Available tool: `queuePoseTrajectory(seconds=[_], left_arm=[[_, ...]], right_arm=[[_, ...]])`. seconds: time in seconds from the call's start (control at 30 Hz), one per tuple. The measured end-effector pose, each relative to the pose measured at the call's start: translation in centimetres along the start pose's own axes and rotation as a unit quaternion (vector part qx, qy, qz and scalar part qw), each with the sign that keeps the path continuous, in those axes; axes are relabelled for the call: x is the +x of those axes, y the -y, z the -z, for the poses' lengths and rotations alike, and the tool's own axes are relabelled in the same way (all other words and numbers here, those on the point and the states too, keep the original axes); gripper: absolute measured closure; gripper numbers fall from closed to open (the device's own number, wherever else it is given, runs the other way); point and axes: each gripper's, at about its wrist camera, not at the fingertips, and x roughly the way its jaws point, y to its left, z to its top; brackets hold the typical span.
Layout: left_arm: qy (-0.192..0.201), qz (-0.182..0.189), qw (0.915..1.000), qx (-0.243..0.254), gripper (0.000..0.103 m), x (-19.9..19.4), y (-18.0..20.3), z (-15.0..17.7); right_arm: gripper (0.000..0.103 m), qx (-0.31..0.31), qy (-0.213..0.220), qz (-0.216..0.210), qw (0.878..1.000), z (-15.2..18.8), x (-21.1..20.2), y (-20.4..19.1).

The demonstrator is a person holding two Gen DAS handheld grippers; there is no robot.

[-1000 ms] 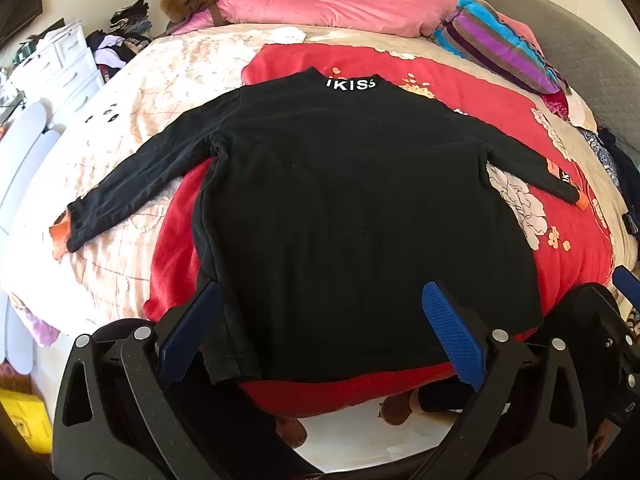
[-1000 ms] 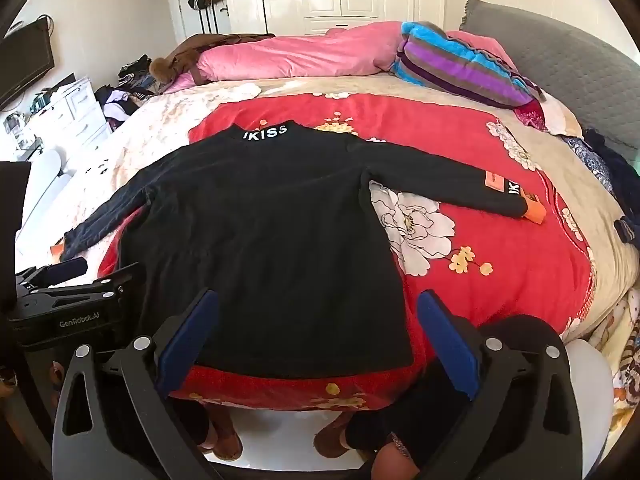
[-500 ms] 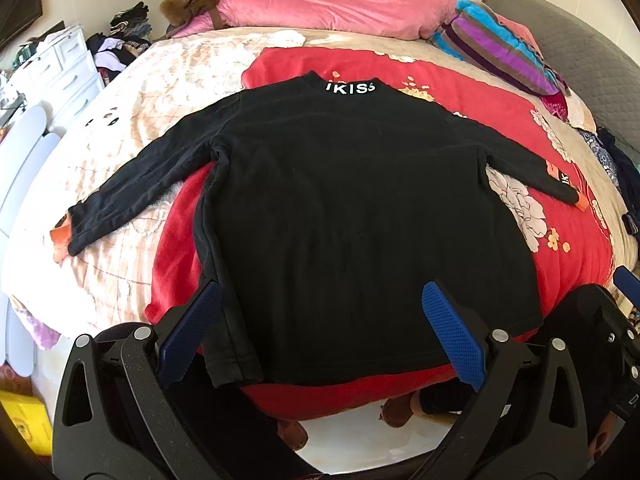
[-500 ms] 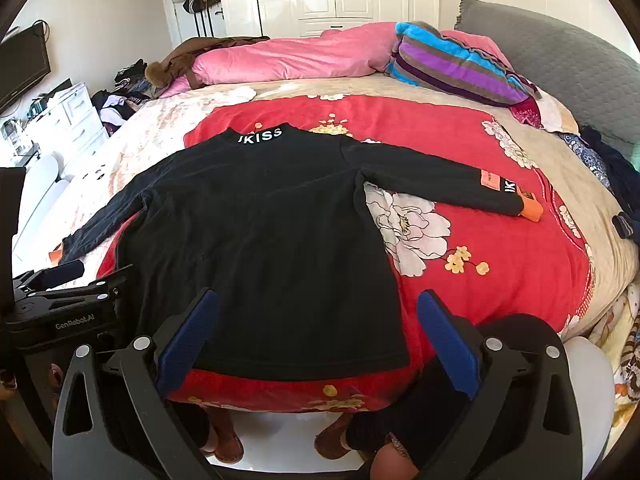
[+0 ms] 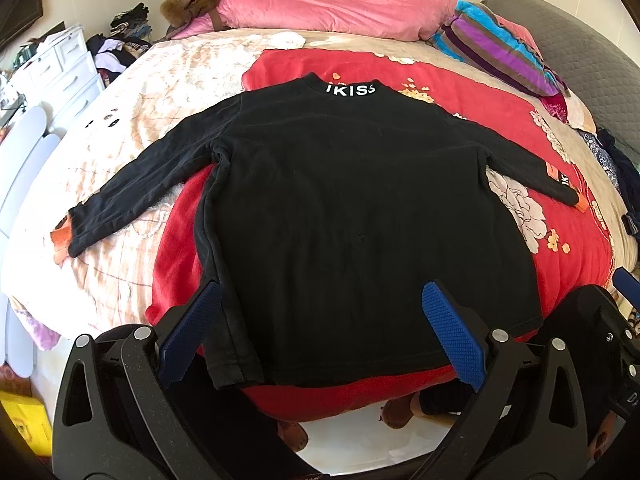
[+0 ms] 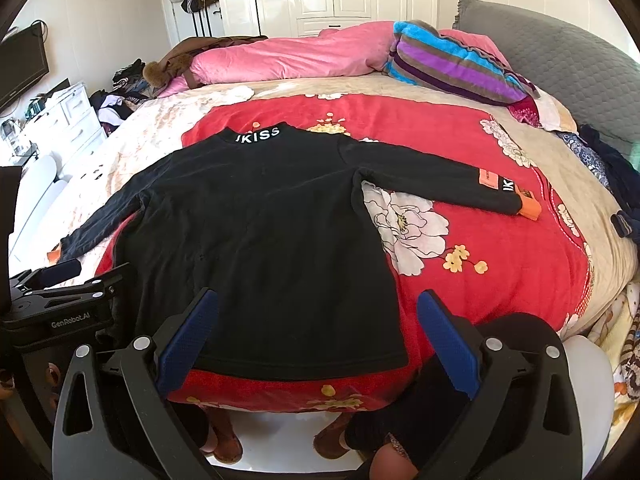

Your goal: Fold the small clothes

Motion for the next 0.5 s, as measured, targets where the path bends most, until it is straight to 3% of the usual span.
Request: queuePoseTrajectory(seconds=[0.5], left_arm=[[0.000, 0.000, 1.0000, -0.001, 0.008, 0.02, -0.04, -0.01]], right_arm=[[0.004, 0.000, -0.003, 0.001, 1.000, 0.16, 0.26, 0.07]])
